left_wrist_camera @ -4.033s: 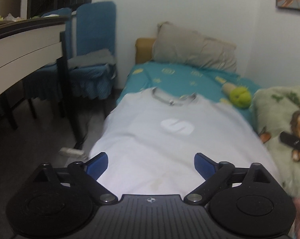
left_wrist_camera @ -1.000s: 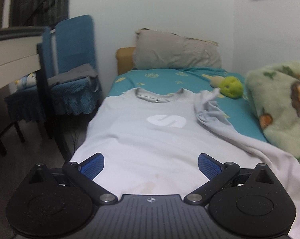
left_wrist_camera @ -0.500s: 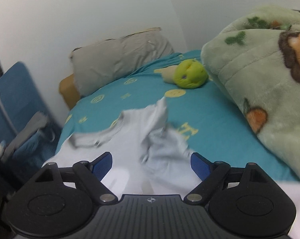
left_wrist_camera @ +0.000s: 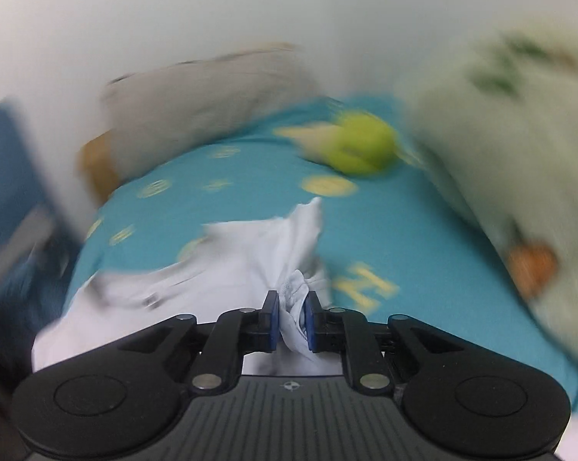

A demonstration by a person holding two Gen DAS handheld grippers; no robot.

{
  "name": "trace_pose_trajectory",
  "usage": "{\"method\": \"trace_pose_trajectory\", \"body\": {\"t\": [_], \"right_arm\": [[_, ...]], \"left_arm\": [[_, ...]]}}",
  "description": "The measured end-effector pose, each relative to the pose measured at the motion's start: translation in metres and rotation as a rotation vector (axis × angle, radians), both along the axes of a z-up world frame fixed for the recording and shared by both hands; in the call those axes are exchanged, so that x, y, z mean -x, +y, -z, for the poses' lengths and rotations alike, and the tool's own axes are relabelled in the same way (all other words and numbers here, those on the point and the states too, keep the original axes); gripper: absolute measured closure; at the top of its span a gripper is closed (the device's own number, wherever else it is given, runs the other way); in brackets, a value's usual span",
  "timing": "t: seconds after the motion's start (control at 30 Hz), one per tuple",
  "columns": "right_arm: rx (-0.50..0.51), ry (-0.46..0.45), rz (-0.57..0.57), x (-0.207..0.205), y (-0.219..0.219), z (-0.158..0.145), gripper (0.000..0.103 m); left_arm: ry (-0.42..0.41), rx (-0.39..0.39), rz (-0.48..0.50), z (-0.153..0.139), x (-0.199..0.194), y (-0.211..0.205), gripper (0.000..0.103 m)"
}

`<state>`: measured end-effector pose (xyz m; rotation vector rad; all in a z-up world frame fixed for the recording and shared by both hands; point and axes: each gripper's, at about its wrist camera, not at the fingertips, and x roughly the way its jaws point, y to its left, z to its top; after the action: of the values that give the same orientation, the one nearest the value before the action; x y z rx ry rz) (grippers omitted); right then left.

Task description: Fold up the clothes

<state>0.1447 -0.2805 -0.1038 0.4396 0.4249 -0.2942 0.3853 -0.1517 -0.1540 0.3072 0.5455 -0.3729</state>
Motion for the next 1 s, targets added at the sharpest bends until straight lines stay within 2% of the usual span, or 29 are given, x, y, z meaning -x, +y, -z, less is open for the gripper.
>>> {"method": "trace_pose_trajectory", "body": {"t": [0.07,0.17,0.3,0.37,0.43,0.47,0.53,0.6,0.77,0.8,0.87,0.9,0.93,0.97,1.0], "right_arm": [[0.004,-0.004,-0.006,0.001,0.002,-0.001,0.003],[0.018,-0.004,-0.003,0.002,0.005,-0.003,0.003],[0.011,0.003,-0.006,0.002,0.008,-0.003,0.003],[0.011,0.007,-0.008,0.001,0.009,-0.003,0.003],[0.013,0.003,-0.013,0.002,0.011,-0.003,0.003],[0.015,0.002,-0.014,0.003,0.012,-0.003,0.003],[0.018,0.006,-0.017,0.001,0.012,-0.002,0.003],[0.014,0.017,-0.018,-0.001,0.012,0.0,0.003],[0.014,0.033,-0.022,-0.006,0.014,0.004,0.003],[0.016,0.033,-0.024,-0.008,0.013,0.004,0.003],[0.017,0.04,-0.026,-0.01,0.014,0.006,0.003],[0.016,0.044,-0.028,-0.01,0.015,0.006,0.003],[0.014,0.047,-0.03,-0.011,0.015,0.007,0.003],[0.012,0.051,-0.031,-0.012,0.015,0.008,0.003],[0.011,0.052,-0.032,-0.013,0.016,0.009,0.003]], "left_arm": [[0.055,0.181,-0.126,-0.005,-0.009,0.039,0.088],[0.121,0.266,-0.32,0.007,-0.019,0.088,0.088],[0.196,0.283,-0.485,0.022,-0.026,0.141,0.087],[0.177,0.288,-0.48,0.019,-0.027,0.155,0.079],[0.146,0.315,-0.446,0.012,-0.031,0.158,0.053],[0.129,0.329,-0.428,0.008,-0.033,0.16,0.046],[0.127,0.337,-0.4,0.006,-0.039,0.157,0.022],[0.16,0.323,-0.379,0.01,-0.046,0.149,0.011],[0.24,0.289,-0.328,0.019,-0.065,0.13,0.01],[0.255,0.283,-0.317,0.021,-0.068,0.126,0.012],[0.287,0.269,-0.296,0.025,-0.076,0.118,0.031],[0.303,0.262,-0.286,0.027,-0.079,0.114,0.071],[0.319,0.255,-0.275,0.029,-0.083,0.11,0.089],[0.33,0.266,-0.284,0.029,-0.084,0.112,0.089],[0.329,0.31,-0.299,0.025,-0.085,0.118,0.092]]}}
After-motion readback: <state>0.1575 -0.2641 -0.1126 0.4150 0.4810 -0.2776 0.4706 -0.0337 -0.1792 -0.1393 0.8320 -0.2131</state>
